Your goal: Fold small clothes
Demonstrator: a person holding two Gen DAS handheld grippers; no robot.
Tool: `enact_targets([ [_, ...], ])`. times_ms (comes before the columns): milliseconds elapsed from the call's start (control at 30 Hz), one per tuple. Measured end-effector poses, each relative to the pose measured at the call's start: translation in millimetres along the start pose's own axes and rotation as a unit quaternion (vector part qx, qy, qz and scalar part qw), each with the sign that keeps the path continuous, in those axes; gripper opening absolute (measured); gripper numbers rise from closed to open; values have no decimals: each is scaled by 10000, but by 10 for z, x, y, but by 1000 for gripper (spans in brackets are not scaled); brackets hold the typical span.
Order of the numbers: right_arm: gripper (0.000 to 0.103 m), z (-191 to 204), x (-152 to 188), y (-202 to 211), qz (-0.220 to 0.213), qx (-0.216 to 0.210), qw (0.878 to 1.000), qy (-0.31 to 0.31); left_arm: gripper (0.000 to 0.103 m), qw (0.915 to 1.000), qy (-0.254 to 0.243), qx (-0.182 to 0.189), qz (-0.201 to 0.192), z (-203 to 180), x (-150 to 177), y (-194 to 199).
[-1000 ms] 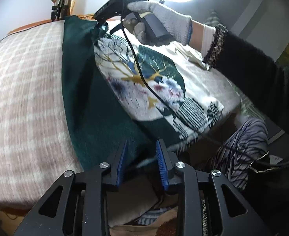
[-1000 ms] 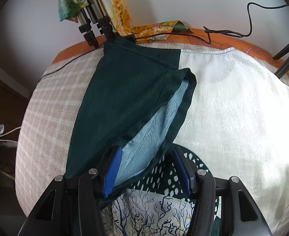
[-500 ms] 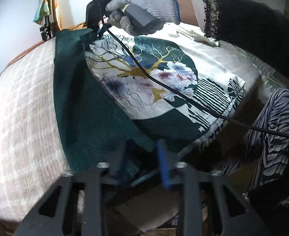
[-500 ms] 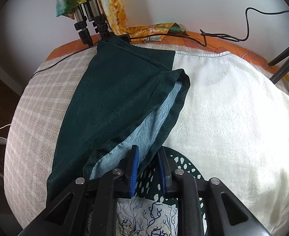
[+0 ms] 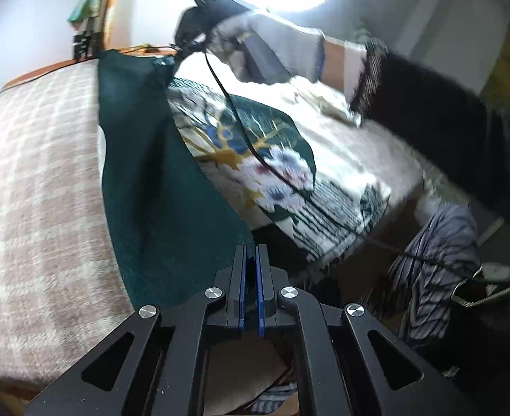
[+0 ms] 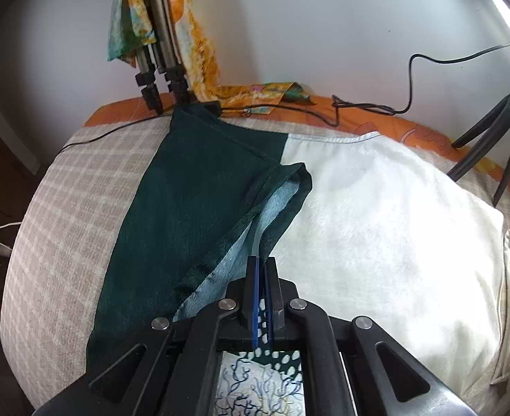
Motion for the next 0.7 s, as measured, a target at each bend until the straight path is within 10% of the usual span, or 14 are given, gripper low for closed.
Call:
enact_targets([
  [267, 1, -59, 94, -211, 258, 132, 9995, 128, 10, 9979, -384, -31, 511, -229, 125, -243],
  [367, 31, -138, 124, -208, 263, 630, 9974, 248, 14, 9974, -503, -54, 513, -300, 146, -217],
  [467, 35, -277, 155, -93, 194, 969, 9947, 278, 31, 9977, -562, 12, 372, -368, 138, -125],
  [700, 35, -514, 281, 351, -194, 533, 9983, -102, 45, 9992, -402, -78, 39, -337, 4, 19],
])
Point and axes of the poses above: each gripper's, at about its wrist camera, not at the fingertips, and y roughly against the way its jaws point, z to its left, x to its underside, the point moved 9 cm from there along -y, roughly the way its jaws point, and after that the axes turned 7 degrees about z, right-handed, at the moved point
